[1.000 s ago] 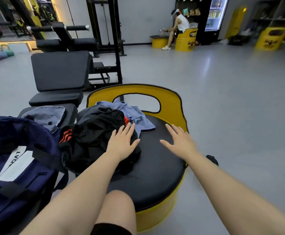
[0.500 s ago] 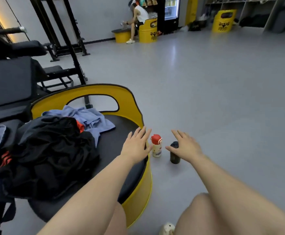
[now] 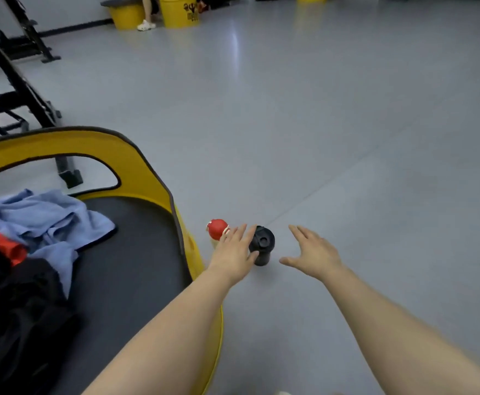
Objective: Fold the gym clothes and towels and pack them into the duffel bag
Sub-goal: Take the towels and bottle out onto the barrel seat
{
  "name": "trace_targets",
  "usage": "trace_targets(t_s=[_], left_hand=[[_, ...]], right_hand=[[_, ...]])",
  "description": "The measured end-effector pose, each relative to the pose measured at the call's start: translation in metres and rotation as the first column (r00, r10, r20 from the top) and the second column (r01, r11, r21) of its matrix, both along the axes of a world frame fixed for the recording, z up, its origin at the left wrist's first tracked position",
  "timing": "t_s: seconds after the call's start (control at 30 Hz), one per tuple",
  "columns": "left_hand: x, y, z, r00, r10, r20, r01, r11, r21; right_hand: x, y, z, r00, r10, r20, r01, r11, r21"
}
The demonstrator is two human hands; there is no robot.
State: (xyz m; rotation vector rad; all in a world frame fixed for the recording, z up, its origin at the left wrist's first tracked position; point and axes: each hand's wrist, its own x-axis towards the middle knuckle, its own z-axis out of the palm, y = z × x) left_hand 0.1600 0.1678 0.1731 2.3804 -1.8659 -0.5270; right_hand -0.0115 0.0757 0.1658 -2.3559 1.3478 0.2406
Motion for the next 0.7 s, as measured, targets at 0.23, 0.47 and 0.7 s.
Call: trace_targets(t_s=[0.23,0.47,0.7], left_hand=[[0.017,-0.056,-0.075,0.998,0.037,-0.050,-0.031,0.992,0.121],[0.035,-0.098,-0.145,0.994,0.087,-0.061,-0.071,0.971,0.227],[0.043,-0.129,-0.189,0.994,0.102,-0.038,-0.084,0.941,0.327]], right_hand=[[0.033,-0.051,-0.085,1.000,0.007,0.001,-0.007,0.996,0.087],[0.065,-0.083,-0.163,0.999,0.039,0.019,-0.041,0.991,0.127],[0.081,-0.106,-0.207,0.996,0.031,0.080,-0.044,0.984,0.170]])
